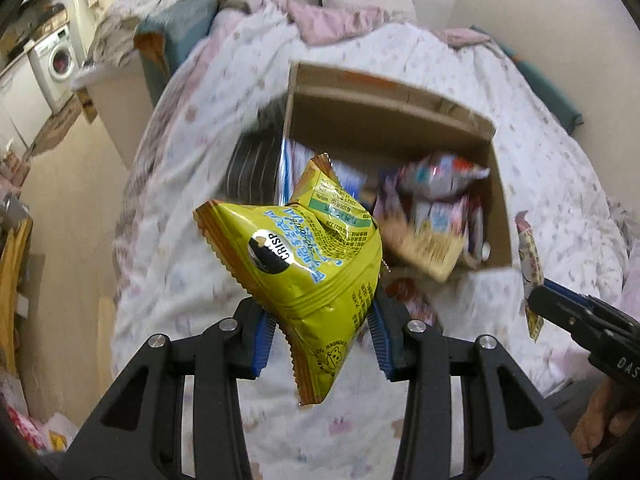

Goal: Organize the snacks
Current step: 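Carry the yellow bag and wafer bar up over the box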

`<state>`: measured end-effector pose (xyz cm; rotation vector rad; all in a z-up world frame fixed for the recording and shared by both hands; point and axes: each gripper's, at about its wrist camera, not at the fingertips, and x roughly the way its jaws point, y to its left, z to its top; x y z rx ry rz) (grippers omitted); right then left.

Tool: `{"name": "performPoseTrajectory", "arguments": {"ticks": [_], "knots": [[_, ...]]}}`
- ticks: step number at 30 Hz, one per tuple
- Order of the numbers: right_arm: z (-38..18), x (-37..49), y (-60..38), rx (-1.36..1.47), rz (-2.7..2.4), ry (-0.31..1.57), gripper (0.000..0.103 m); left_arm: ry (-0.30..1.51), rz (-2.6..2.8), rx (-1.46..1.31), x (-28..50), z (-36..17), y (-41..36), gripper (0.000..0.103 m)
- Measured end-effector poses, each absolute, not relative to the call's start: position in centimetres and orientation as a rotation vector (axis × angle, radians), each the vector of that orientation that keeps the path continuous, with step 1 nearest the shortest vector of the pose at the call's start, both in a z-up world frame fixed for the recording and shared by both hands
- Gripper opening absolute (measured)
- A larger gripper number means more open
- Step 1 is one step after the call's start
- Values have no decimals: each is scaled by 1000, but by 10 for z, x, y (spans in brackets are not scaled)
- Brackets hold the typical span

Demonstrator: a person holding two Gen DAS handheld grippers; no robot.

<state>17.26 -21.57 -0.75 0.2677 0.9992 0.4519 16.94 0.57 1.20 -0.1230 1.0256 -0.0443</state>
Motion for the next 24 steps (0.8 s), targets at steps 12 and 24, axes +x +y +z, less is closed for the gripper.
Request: {"name": "performPoseTrajectory", "arguments": {"ticks": [12, 24], "knots": [[-7, 250, -209, 262, 424, 905, 30, 937, -84, -102, 244, 41, -14, 37], [-49, 276, -210, 279, 407, 961, 30, 927, -91, -101, 271, -2, -20, 37]]}}
